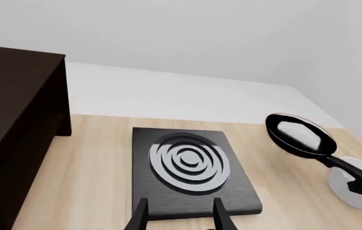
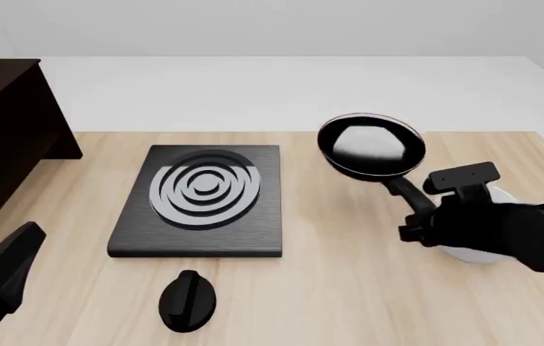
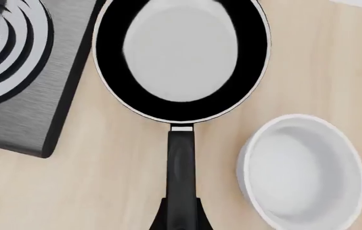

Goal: Put the frying pan on the cabinet shelf.

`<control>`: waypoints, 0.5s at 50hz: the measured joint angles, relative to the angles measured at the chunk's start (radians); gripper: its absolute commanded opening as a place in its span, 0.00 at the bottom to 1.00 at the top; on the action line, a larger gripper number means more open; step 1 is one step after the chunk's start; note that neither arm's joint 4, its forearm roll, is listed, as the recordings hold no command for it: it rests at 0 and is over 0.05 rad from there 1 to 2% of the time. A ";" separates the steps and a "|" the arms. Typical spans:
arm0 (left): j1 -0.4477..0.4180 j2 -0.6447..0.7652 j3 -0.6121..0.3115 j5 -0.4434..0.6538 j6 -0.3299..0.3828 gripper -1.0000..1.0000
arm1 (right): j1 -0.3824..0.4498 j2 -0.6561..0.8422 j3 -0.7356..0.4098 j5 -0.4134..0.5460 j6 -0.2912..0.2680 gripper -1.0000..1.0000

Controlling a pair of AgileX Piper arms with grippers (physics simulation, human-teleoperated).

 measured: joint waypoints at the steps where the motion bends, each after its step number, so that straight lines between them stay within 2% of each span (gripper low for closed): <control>1: -0.001 0.001 0.000 -0.001 -0.001 1.00 | 0.000 -0.011 0.000 -0.002 -0.002 0.00; 10: -0.007 0.006 -0.002 -0.002 -0.006 1.00 | 0.016 -0.094 -0.012 0.015 -0.010 0.00; 25: -0.027 0.016 -0.021 0.000 -0.055 1.00 | 0.092 -0.173 -0.104 0.119 -0.031 0.00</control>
